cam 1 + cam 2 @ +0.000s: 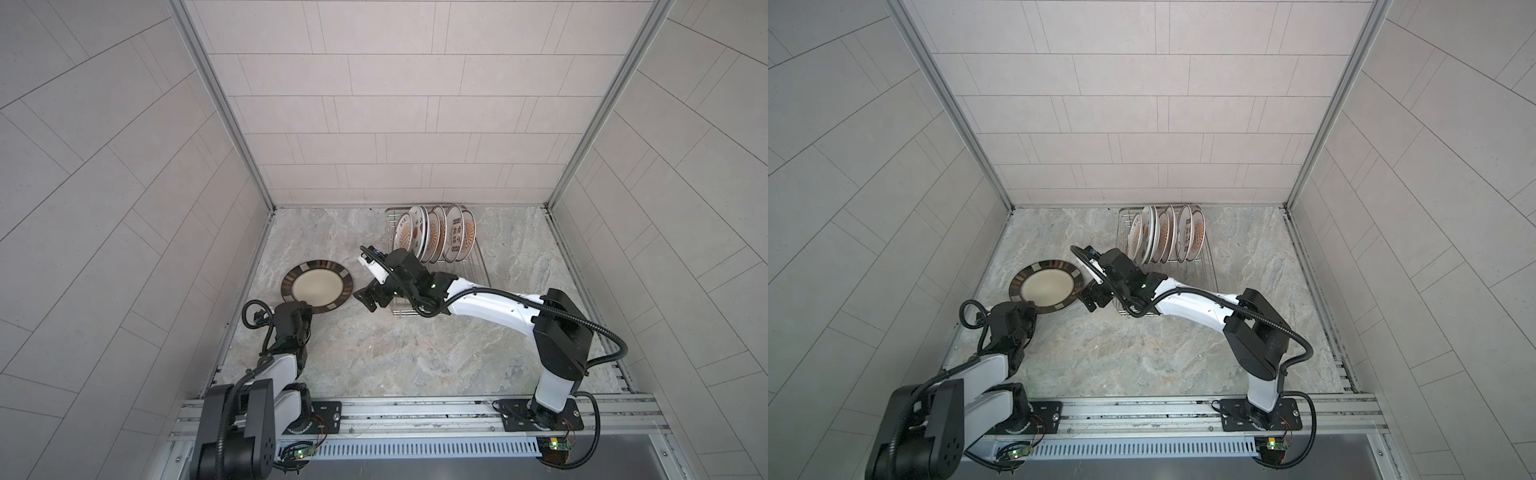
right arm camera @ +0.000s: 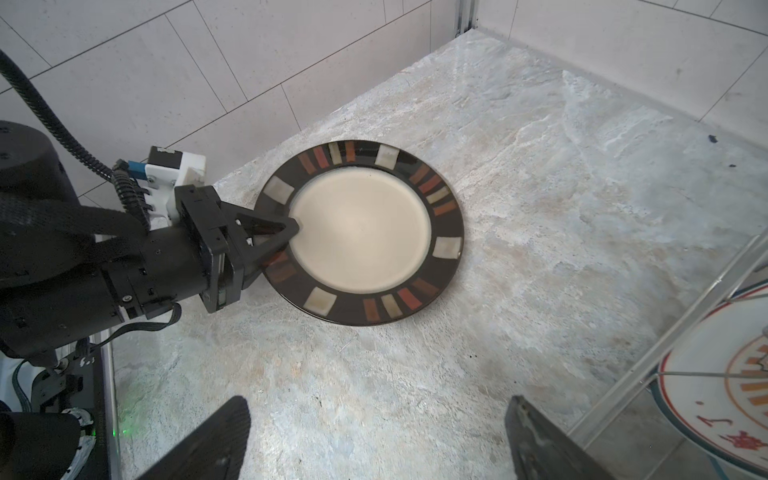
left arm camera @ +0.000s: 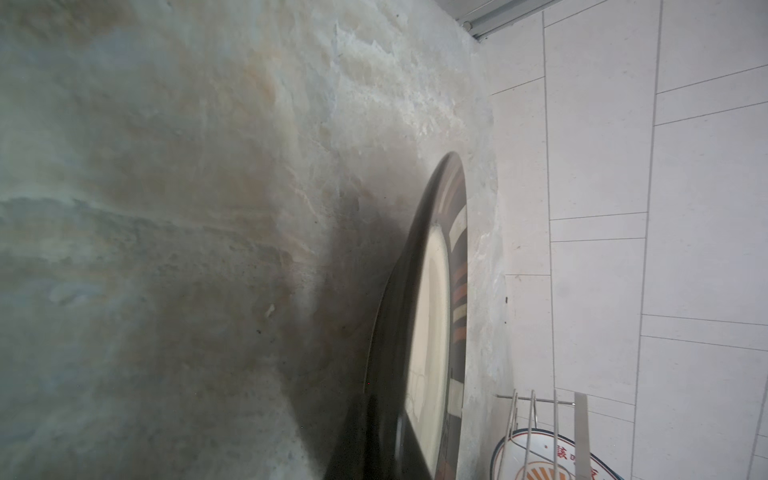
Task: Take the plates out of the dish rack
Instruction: 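Lower the plate onto the table with left gripper while right reaches rackward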
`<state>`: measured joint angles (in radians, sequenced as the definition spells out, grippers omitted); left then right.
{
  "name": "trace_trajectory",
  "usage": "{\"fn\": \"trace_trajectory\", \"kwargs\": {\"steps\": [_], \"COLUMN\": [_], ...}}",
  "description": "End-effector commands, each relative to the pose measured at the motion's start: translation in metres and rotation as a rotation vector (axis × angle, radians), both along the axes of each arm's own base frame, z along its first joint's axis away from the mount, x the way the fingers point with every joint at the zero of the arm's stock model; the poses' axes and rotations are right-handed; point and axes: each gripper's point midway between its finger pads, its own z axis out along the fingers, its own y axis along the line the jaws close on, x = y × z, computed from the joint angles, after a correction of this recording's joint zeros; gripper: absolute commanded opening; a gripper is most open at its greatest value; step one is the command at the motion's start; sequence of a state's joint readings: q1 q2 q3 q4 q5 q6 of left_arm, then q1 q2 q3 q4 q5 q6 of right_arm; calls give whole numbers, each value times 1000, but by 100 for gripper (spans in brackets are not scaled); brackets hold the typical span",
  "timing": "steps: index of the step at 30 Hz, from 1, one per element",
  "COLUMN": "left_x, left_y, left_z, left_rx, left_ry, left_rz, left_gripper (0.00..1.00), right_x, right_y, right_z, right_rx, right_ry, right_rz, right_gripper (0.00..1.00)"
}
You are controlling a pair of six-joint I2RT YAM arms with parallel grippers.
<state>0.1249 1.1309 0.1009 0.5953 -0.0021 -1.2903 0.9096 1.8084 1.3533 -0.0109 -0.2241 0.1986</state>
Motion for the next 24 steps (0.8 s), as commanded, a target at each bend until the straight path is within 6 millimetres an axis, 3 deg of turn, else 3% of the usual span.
{"fn": "trace_trajectory", "kwargs": {"steps": [1, 12, 19, 20, 24], "left_x": [34, 53, 79, 87, 101], "left_y": [10, 20, 25, 27, 29], "left_z": [69, 57, 39, 44, 32], "left_rx": [21, 29, 37, 37, 29], "left_ry": [-281, -275, -216, -233, -206], "left_rz": [37, 68, 73, 77, 78], "left_gripper": [0, 0, 0, 1, 6], "right_x": [2, 9, 14, 15, 20], "right_y": [5, 15, 17, 16, 15], "right_z": [0, -17, -19, -18, -20], "right_rx": [-8, -33, -39, -40, -49], "right_ry": [-19, -7, -13, -18, -24], "right_rz": [12, 19, 7, 2, -9], "right_gripper": [96, 96, 96, 96, 96]}}
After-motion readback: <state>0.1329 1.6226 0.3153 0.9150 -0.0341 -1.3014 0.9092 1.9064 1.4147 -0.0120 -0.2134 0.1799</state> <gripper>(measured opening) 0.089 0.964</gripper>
